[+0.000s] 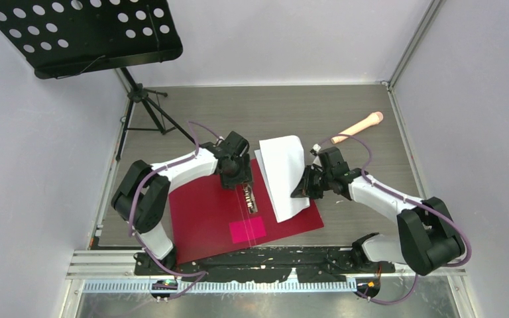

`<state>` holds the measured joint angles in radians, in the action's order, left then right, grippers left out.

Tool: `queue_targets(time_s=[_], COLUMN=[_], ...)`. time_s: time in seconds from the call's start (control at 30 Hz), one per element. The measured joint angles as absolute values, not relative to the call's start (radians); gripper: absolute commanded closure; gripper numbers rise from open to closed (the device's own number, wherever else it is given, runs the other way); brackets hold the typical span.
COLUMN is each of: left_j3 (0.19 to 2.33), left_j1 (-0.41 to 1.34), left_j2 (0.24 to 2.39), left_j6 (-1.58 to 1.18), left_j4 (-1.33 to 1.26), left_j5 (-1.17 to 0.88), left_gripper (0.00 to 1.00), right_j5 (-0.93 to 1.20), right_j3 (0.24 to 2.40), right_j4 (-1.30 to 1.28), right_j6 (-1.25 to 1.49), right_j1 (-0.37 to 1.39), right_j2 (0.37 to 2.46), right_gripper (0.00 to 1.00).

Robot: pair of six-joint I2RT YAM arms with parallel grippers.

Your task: Put the files into the folder

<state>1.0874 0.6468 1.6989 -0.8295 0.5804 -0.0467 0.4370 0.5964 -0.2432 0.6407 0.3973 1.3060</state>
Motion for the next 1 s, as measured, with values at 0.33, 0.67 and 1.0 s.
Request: queue_targets(time_s=[0.33, 0.67, 1.0], left_j3=[1.054, 1.052, 1.040], left_j1=[0.661, 0.688, 0.694], left_j2=[1.699, 1.699, 1.670], left_j6=[-0.834, -0.847, -0.856], left_j4=[0.550, 0.530, 0.532], left_j5=[-0.047, -0.047, -0.045], left_gripper=[0.43, 0.43, 0.45], right_j5=[0.353, 0.255, 0.099], right_j3=[0.603, 0.625, 0.727], right_j4=[-0.305, -0.350, -0.466], right_j6=[0.714, 0.777, 0.752], right_j1=[0.504, 0.620, 0.708], right_j2=[1.224, 1.250, 1.251], right_gripper=[0.90, 0.58, 0.27])
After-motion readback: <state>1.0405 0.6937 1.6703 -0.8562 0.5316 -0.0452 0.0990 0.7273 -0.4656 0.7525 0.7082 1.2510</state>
